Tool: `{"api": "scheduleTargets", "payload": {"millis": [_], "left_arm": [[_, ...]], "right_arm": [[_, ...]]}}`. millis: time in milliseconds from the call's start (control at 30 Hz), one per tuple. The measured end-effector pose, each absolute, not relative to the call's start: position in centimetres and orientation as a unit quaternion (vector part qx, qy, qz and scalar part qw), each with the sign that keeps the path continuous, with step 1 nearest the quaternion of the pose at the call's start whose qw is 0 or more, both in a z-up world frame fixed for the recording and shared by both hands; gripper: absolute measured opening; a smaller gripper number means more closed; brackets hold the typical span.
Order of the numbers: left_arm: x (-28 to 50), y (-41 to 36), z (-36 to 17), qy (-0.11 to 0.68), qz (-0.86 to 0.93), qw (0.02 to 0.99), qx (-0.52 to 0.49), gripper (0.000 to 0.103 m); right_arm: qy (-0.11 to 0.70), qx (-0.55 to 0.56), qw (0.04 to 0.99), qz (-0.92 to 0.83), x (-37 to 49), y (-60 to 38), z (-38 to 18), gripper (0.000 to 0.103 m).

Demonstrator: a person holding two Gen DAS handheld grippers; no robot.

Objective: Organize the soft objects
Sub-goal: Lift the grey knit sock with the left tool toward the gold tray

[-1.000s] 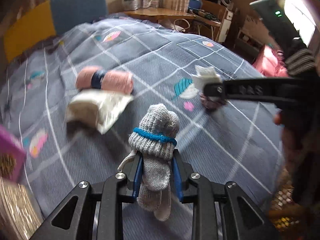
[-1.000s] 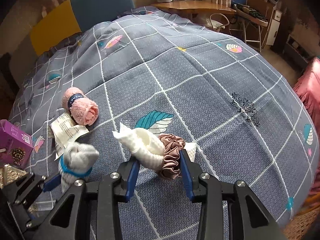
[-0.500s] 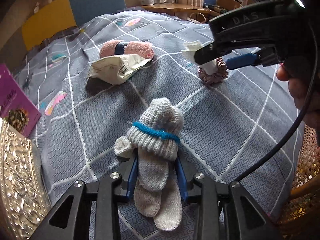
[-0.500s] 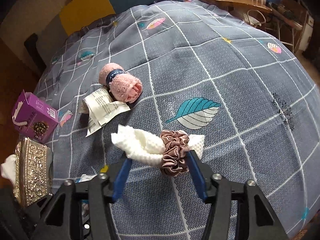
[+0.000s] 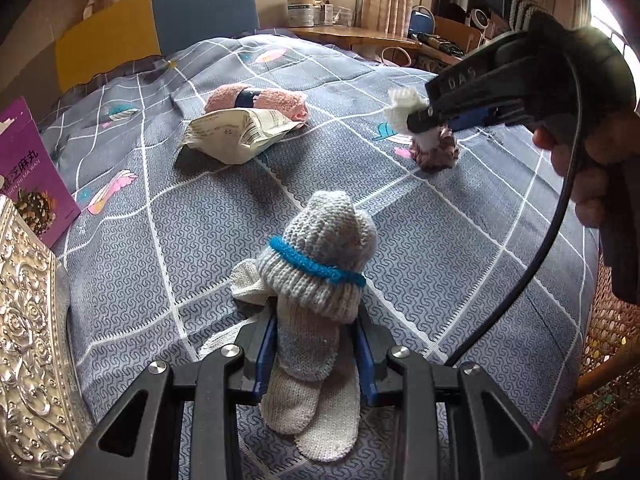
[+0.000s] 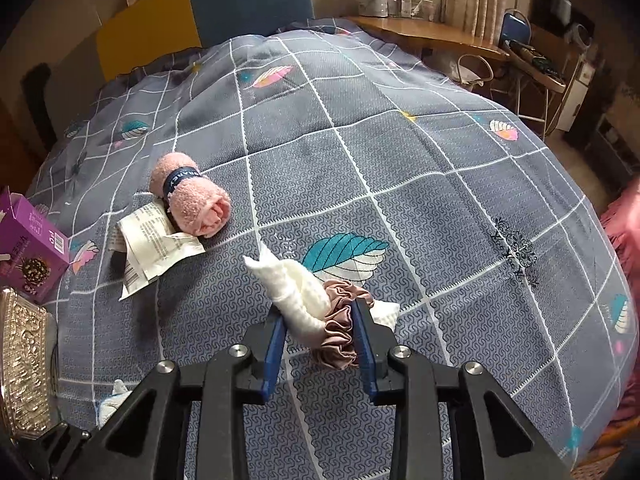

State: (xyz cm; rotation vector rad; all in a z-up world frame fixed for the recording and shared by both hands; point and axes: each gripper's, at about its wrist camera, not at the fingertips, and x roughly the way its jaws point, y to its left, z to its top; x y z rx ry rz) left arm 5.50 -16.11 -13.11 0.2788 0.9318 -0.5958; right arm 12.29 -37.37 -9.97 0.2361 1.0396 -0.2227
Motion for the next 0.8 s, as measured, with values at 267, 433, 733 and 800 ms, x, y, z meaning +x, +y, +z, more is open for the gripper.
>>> {"api": "scheduleTargets", "payload": {"millis": [267, 433, 733, 800], "left_arm": [[5.9, -16.2, -13.0, 0.446, -0.277, 0.841, 0.134, 0.030], [7.1, -15.9, -10.8, 0.461, -0.285, 0.834, 0.099, 0.024], [13.1, -14.0, -1.3, 0.451, -0.277, 0.848, 0.020, 0.024], [15.3, -12.1, 0.8, 0.442, -0.252, 0.860, 0.006, 0.024]], "right_arm": [[0.508, 0.112, 0.848, -0.106, 12.4, -36.9, -10.5, 0.032], [0.511, 0.122, 0.844, -0.109, 12.4, -37.2, -10.6, 0.035], [0.512, 0.065, 0.849, -0.113, 12.5, -35.7, -10.7, 0.034], [0.512, 0.051, 0.850, -0.113, 12.5, -35.5, -10.7, 0.034]]}}
